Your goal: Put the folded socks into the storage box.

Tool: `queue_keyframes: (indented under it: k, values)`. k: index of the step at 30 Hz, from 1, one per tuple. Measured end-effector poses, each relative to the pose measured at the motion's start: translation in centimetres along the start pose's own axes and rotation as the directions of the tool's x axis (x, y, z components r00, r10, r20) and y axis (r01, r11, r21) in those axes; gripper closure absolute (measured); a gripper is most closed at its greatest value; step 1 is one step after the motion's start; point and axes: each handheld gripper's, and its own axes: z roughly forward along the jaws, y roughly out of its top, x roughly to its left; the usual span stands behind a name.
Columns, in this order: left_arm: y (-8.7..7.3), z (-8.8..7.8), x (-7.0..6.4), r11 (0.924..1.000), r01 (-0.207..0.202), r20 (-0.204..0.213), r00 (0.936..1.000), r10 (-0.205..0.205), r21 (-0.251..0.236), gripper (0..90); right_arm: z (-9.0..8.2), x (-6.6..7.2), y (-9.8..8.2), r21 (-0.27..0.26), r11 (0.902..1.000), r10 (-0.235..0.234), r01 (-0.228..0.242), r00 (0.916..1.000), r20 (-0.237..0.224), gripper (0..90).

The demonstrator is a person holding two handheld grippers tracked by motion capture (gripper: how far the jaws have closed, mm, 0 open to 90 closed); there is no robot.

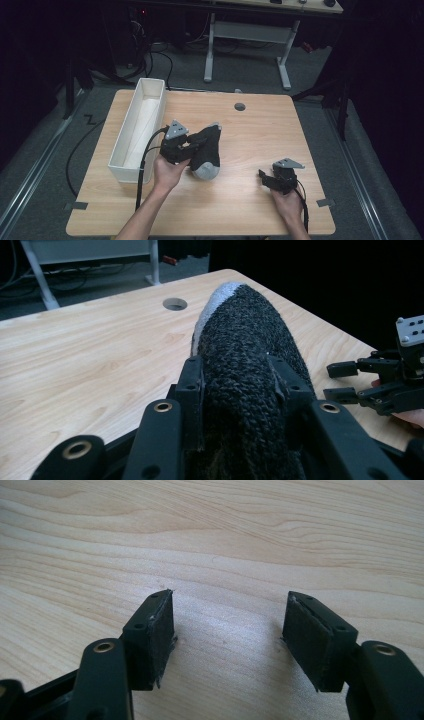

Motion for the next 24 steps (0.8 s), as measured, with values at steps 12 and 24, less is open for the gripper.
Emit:
queue_keyframes:
  k: [12,24]
  values:
    - [2.9,-1.0,-0.1,0.9975,0.037,-0.008,0.9993,-0.038,-0.060,64.4,0.0,0.0,0.0,0.000,1.0000,-0.002,0.002,1.0000,-0.001,36.5]
    - [4.6,-1.9,0.4,0.9950,0.035,-0.045,0.9982,-0.039,-0.094,64.4,0.0,0.0,0.0,0.001,1.0000,-0.002,0.002,1.0000,-0.001,36.5]
